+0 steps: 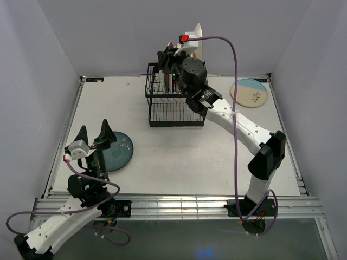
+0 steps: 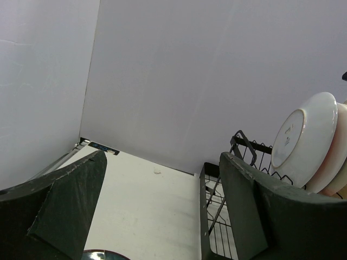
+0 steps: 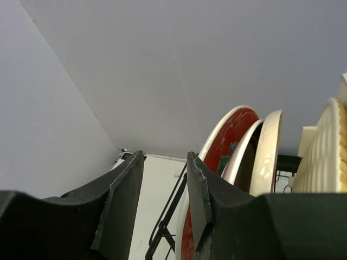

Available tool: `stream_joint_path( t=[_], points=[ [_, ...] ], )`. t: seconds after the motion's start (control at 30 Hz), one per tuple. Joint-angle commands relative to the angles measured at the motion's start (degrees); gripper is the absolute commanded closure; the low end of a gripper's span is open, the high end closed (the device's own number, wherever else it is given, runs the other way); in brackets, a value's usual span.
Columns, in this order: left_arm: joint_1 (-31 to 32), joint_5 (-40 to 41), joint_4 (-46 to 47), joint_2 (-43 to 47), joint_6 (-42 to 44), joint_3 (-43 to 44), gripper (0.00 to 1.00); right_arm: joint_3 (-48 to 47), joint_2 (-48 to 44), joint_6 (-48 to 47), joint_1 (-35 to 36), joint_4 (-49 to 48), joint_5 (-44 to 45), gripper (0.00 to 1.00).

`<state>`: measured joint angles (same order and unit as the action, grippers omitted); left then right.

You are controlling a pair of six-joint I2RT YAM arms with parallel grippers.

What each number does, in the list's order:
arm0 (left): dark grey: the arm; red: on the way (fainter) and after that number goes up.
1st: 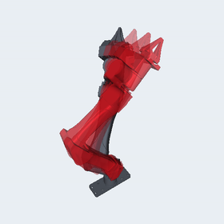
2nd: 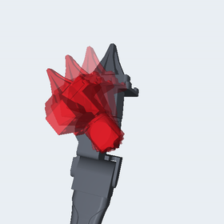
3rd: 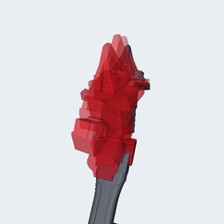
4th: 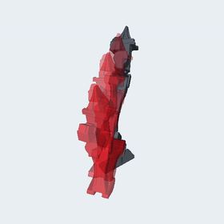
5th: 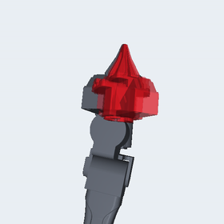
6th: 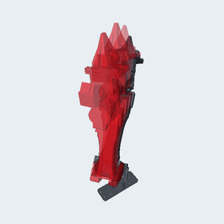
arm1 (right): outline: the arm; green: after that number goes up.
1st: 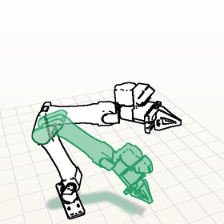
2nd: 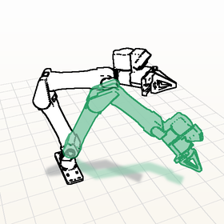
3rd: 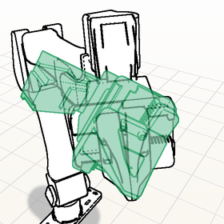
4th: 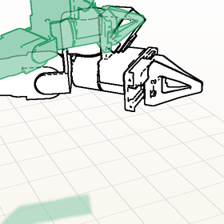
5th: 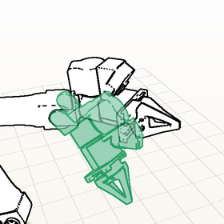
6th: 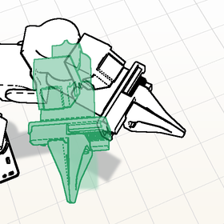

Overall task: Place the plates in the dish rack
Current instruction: Insert the plate into the dish rack.

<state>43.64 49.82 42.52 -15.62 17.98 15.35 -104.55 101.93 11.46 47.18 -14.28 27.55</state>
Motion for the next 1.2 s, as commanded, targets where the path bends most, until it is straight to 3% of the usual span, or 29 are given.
stream_joint_path(
  t=[0.0,0.43,1.17],
  points=[
    [-0.22,-0.87,0.72,-0.64,0.39,-0.41,0.05,-4.78,1.51,3.65,0.11,4.96,-0.48,0.56],
    [-0.22,-0.78,0.72,-0.73,0.39,-0.41,0.05,-9.44,3.98,10.77,0.11,13.05,1.19,0.53],
    [-0.22,-0.87,0.72,-0.82,0.39,-0.5,0.05,0.58,-2.79,9.46,0.28,7.08,0.84,0.51]
  ],
)
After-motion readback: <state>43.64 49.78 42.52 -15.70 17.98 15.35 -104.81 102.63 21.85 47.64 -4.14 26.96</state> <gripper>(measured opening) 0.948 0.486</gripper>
